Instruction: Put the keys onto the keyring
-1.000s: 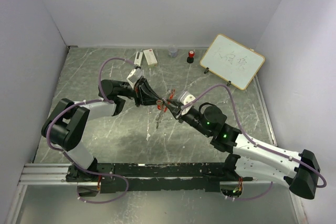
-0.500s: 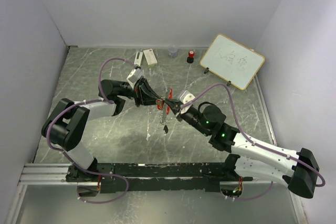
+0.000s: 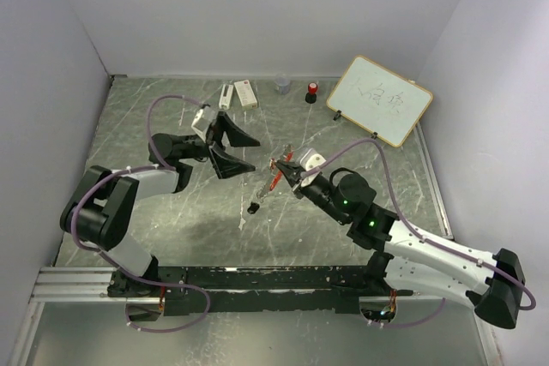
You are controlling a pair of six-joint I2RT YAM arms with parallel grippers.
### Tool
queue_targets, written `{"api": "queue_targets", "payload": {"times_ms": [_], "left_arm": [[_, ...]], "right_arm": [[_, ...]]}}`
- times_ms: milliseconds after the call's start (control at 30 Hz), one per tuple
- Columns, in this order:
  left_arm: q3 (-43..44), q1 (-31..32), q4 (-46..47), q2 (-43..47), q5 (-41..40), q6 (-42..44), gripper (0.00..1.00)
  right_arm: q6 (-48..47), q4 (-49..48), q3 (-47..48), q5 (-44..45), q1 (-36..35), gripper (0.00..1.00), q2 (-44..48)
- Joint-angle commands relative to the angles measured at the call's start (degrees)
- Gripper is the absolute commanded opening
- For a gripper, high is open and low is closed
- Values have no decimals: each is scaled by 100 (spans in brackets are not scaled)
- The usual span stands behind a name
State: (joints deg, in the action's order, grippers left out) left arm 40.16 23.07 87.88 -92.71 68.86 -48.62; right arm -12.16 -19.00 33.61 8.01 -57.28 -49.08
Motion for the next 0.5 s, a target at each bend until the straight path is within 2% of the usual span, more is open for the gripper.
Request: {"api": "queue_targets", "payload": {"times_ms": [0, 267, 467], "left_arm": [[-223, -296, 1593, 301, -383, 112, 98], [-496, -289, 1598, 474, -650, 449, 98], [-769, -22, 1589, 818, -767, 1021, 98]], "right_arm": [[-182, -41, -16, 232, 11, 0, 214], [-405, 221, 44, 5, 23, 0, 216], [-448, 391, 153, -447, 146, 0, 51]]}}
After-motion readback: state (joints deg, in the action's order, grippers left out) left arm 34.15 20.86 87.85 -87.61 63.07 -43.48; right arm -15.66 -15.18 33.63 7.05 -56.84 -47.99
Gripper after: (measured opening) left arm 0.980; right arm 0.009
